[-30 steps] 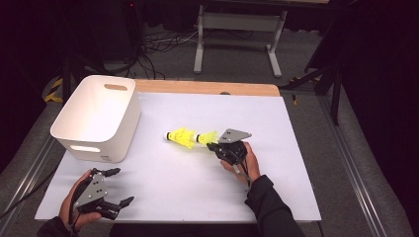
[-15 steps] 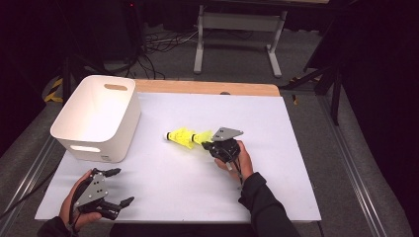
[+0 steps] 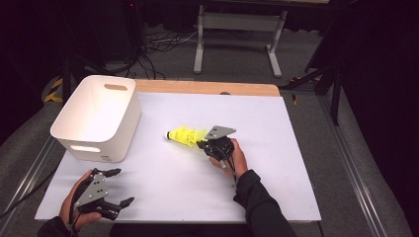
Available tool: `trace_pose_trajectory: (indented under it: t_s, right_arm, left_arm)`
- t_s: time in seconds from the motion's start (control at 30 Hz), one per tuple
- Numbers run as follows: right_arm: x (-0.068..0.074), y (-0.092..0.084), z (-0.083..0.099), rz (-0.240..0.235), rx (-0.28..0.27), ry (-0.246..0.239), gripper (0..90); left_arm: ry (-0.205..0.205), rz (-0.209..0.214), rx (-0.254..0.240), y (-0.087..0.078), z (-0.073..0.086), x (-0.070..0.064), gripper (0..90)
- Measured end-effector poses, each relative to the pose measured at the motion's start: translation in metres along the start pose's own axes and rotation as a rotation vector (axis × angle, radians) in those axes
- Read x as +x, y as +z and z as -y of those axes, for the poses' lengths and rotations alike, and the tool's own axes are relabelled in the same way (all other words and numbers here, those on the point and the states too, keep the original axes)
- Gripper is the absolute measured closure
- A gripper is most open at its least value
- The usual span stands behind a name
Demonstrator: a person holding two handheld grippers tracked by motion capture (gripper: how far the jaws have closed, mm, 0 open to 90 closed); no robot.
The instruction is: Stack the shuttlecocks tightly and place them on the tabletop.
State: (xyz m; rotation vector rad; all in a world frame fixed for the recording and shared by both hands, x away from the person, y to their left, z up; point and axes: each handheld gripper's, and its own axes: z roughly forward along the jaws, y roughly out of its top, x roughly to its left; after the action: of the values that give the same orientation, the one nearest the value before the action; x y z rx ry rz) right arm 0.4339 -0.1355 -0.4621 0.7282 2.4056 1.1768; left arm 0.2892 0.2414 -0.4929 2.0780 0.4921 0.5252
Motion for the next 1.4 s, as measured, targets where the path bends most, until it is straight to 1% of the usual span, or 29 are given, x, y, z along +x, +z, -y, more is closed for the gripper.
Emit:
trace_pose_trajectory:
  t_s: [0.37,0.47,0.53,0.63,0.7,0.77,0.8,0.83,0.9,0.93,0.97,1.0,1.07,1.27,1.4]
  right_arm:
    - [0.004,0.011,-0.008,-0.019,-0.009,-0.001,89.7]
    - [0.006,0.013,-0.009,-0.012,-0.008,-0.006,89.5]
    - [0.006,0.014,-0.009,-0.011,-0.006,-0.005,88.7]
    - [0.006,0.016,-0.009,-0.009,0.002,-0.004,86.7]
    - [0.007,0.016,-0.009,0.003,0.008,-0.004,84.7]
    - [0.007,0.017,-0.008,0.005,0.01,-0.003,83.6]
    - [0.007,0.017,-0.008,0.013,0.011,-0.002,79.8]
    - [0.007,0.017,-0.008,0.013,0.011,-0.002,79.8]
    - [0.007,0.018,-0.008,0.021,0.018,0.0,73.6]
    - [0.007,0.018,-0.008,0.021,0.018,0.0,73.6]
    - [0.007,0.018,-0.007,0.029,0.025,0.002,70.0]
    - [0.007,0.018,-0.007,0.029,0.025,0.002,70.0]
    - [0.007,0.017,-0.007,0.034,0.035,0.011,62.6]
    - [0.009,0.01,-0.007,0.039,0.024,0.023,55.6]
    - [0.011,0.006,-0.007,0.047,0.021,0.02,51.9]
  left_arm:
    - [0.004,0.004,0.001,0.0,0.0,0.0,3.8]
    - [0.01,-0.003,0.01,0.0,0.0,0.0,3.8]
    - [0.008,0.0,0.005,0.0,0.0,-0.001,3.8]
    - [0.01,0.0,0.006,0.0,0.0,-0.001,3.8]
    - [0.011,0.0,0.006,0.0,0.0,-0.001,3.8]
    - [0.011,0.001,0.006,0.0,0.0,-0.001,3.8]
    - [0.011,0.0,0.006,0.0,0.0,-0.001,3.8]
    - [0.011,0.0,0.006,0.0,0.0,-0.001,3.8]
    - [0.009,0.001,0.005,0.0,0.0,-0.001,3.8]
    - [0.009,0.001,0.005,0.0,0.0,-0.001,3.8]
    - [0.008,0.001,0.005,0.0,0.0,-0.001,3.8]
    - [0.008,0.001,0.005,0.0,0.0,-0.001,3.8]
    - [0.008,0.001,0.004,0.0,0.0,-0.001,3.8]
    - [0.009,0.0,0.003,-0.001,0.0,-0.001,3.8]
    - [0.01,0.001,0.004,0.0,-0.001,-0.001,3.8]
